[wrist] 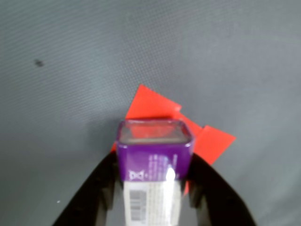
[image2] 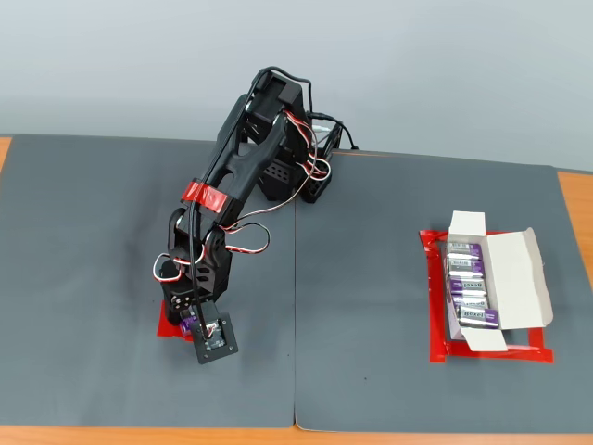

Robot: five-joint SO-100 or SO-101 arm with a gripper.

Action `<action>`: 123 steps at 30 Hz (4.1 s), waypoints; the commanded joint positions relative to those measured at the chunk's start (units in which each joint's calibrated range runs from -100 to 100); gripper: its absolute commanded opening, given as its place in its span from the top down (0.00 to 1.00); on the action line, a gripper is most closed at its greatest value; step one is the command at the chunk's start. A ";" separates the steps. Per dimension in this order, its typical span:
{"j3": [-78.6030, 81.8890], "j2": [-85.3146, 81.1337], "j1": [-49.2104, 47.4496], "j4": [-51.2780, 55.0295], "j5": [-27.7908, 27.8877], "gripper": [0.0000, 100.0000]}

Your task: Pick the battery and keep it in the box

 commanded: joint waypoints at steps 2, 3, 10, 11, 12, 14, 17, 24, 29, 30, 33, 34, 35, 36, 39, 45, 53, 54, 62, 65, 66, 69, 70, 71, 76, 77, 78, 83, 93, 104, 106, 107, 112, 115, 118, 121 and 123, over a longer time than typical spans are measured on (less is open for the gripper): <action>-2.14 -2.36 -0.09 0.31 -0.13 0.98; -2.05 -3.63 -0.16 0.31 -0.13 0.98; -1.32 -11.86 -1.50 0.39 -0.13 0.98; -1.32 -13.13 -1.65 0.74 -0.24 0.98; -1.51 -14.32 -2.40 1.52 -0.45 0.98; -2.05 -16.61 -3.52 3.43 -1.75 0.98; -2.14 -20.34 -5.08 5.60 -4.46 0.98; -2.14 -27.20 -10.08 6.82 -8.73 0.98; -2.14 -30.51 -14.56 6.82 -10.24 0.98; -2.14 -31.19 -15.53 6.82 -10.50 0.98; -2.14 -32.88 -19.03 6.90 -10.87 0.98; -2.14 -33.39 -20.45 6.90 -11.07 0.98; -2.14 -33.99 -21.87 6.90 -11.39 0.98; -2.14 -34.58 -23.36 6.90 -11.80 0.98; -2.14 -36.11 -28.21 7.25 -13.32 0.98; -2.14 -36.87 -39.40 11.16 -15.56 0.98; -7.20 -35.17 -50.14 13.76 -20.35 0.98; -8.02 -34.16 -51.19 14.28 -20.66 0.98; -19.14 -25.00 -57.82 19.66 -23.32 0.98; -21.77 -22.20 -60.36 19.75 -23.53 0.98; -22.31 -21.35 -61.26 19.75 -23.53 0.98; -23.58 -18.81 -64.24 19.49 -23.53 0.98; -23.94 -17.88 -65.21 19.40 -23.53 0.98; -24.30 -17.03 -66.11 19.40 -23.53 0.98; -26.29 -12.28 -69.84 18.97 -23.53 0.98; -26.92 -11.18 -70.28 18.97 -23.53 0.98; -27.47 -9.99 -70.73 18.97 -23.53 0.98; -31.72 -4.57 -71.78 18.88 -23.47 0.98; -34.79 2.64 -73.27 17.15 -23.01 0.98; -33.89 3.74 -73.34 15.41 -22.95 0.98; -33.89 3.74 -73.19 15.58 -22.95 0.98; -33.89 3.74 -73.12 15.76 -22.95 0.98; -33.71 3.74 -73.04 16.10 -22.95 0.94; -31.45 3.49 -73.04 16.10 -22.95 0.84; -30.09 2.89 -72.97 15.93 -23.06 0.78; -30.36 2.81 -72.97 16.02 -23.27 0.77; -30.63 2.72 -72.89 16.02 -23.27 0.77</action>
